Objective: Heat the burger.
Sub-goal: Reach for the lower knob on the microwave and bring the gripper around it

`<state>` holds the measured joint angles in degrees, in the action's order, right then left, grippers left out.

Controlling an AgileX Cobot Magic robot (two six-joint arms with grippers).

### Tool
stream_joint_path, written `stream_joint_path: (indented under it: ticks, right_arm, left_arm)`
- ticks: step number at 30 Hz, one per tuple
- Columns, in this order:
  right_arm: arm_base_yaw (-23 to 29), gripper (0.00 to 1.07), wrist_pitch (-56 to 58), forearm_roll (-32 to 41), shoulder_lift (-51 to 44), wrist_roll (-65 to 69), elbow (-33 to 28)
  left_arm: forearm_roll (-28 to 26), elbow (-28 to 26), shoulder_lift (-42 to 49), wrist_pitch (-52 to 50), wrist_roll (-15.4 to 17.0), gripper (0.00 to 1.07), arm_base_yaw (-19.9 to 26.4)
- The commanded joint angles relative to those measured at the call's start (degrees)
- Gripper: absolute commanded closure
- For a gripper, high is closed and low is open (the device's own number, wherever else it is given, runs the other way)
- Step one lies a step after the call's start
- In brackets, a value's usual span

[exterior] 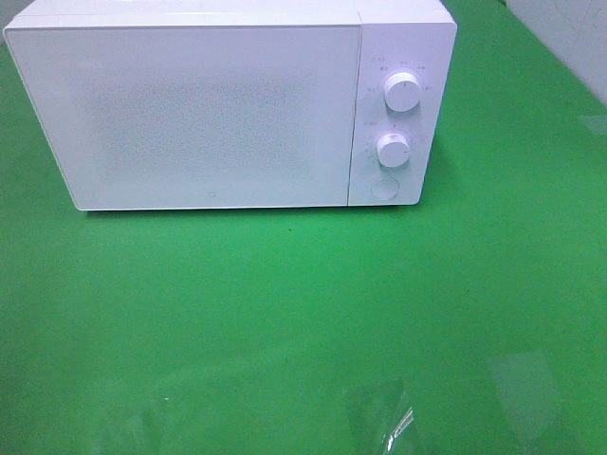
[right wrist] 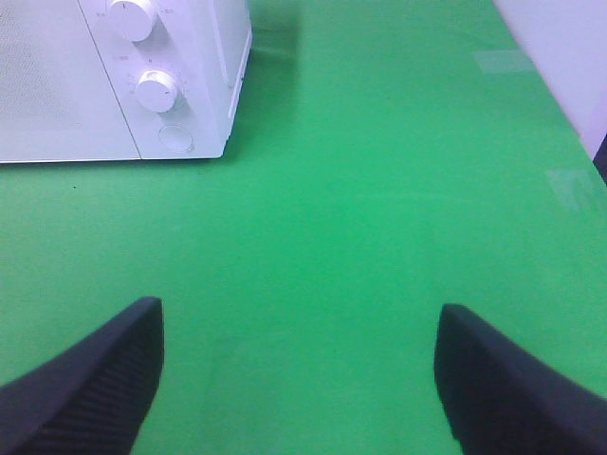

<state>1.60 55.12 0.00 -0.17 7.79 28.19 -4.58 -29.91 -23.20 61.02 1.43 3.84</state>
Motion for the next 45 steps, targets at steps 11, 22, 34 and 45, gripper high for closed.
stream_joint_path:
  ticks: [11, 22, 34, 45]
  right_arm:
    - [-0.2, 0.32, -0.3, 0.0, -1.5, -0.6, -0.1]
    - [-0.2, 0.32, -0.3, 0.0, -1.5, -0.6, -0.1]
    - [-0.2, 0.32, -0.5, 0.0, -1.5, -0.4, 0.1]
    - [-0.2, 0.32, -11.9, 2.0, 5.6, 1.1, 1.3]
  left_arm:
    - [0.5, 0.3, 19.1, 0.3, 0.0, 0.15, 0.1]
    - [1.0, 0.3, 24.4, 0.3, -0.2, 0.15, 0.1]
    - [1.0, 0.3, 24.4, 0.3, -0.2, 0.15, 0.1]
    - [1.0, 0.3, 24.4, 0.3, -0.2, 0.15, 0.1]
